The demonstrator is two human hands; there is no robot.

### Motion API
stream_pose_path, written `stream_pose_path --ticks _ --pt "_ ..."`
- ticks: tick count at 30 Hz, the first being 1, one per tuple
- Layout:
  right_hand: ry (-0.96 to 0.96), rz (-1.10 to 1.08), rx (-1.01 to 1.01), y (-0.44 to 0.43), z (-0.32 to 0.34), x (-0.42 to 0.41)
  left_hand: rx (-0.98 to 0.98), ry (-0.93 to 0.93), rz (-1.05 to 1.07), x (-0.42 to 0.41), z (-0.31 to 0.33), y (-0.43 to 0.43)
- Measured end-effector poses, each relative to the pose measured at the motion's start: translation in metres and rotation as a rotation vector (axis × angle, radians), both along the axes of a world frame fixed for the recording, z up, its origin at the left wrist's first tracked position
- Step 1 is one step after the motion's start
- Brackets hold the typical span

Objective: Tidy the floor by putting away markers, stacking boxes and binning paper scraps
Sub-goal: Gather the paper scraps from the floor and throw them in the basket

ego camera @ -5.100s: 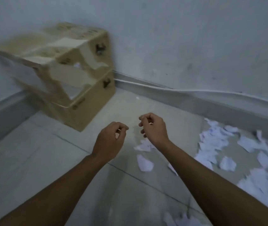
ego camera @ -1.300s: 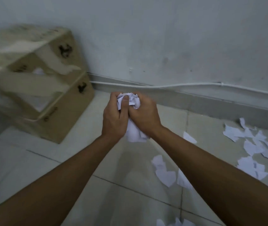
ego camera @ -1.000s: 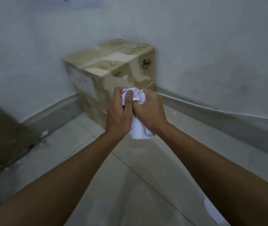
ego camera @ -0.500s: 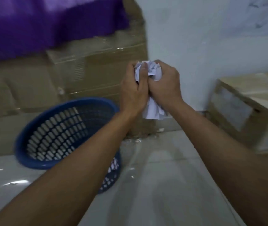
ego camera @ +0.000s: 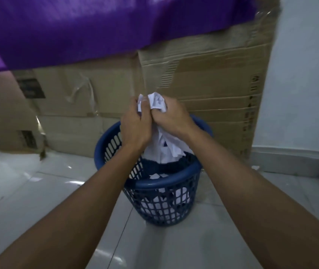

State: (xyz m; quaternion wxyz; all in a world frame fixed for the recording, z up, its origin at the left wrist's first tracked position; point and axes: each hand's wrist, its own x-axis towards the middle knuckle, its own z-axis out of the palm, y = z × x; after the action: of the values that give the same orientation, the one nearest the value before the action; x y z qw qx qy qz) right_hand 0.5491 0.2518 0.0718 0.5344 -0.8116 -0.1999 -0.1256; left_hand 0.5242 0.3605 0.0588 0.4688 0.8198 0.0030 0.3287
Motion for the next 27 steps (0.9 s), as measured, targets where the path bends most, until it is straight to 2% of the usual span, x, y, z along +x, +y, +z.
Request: stream_pose_path --ticks 3,5,10,14,18,27 --pt "0.076 0.061 -0.109 -0.009 -0.005 0.004 0.001 0.105 0.029 0.005 -0.006 0.01" --pt "0.093 0.048 -0.151 -0.018 -0.008 0.006 0.0 0.1 0.068 0.008 -0.009 0.009" --pt "-0.072 -0.164 0.013 -0.049 -0.013 0.005 0.094 -0.012 0.094 0.017 -0.006 -0.023" --pt "-0.147 -0.337 0.077 -0.093 -0.014 -0.007 0.112 -0.036 -0.065 0.01 0.0 -0.073" --pt "-0.144 -0.492 0.115 -0.147 -0.02 -0.03 0.103 -0.072 -0.278 -0.005 -0.001 -0.134" --pt "-0.064 -0.927 0.068 -0.284 -0.054 -0.144 -0.018 0.051 -0.763 -0.077 -0.045 -0.276"
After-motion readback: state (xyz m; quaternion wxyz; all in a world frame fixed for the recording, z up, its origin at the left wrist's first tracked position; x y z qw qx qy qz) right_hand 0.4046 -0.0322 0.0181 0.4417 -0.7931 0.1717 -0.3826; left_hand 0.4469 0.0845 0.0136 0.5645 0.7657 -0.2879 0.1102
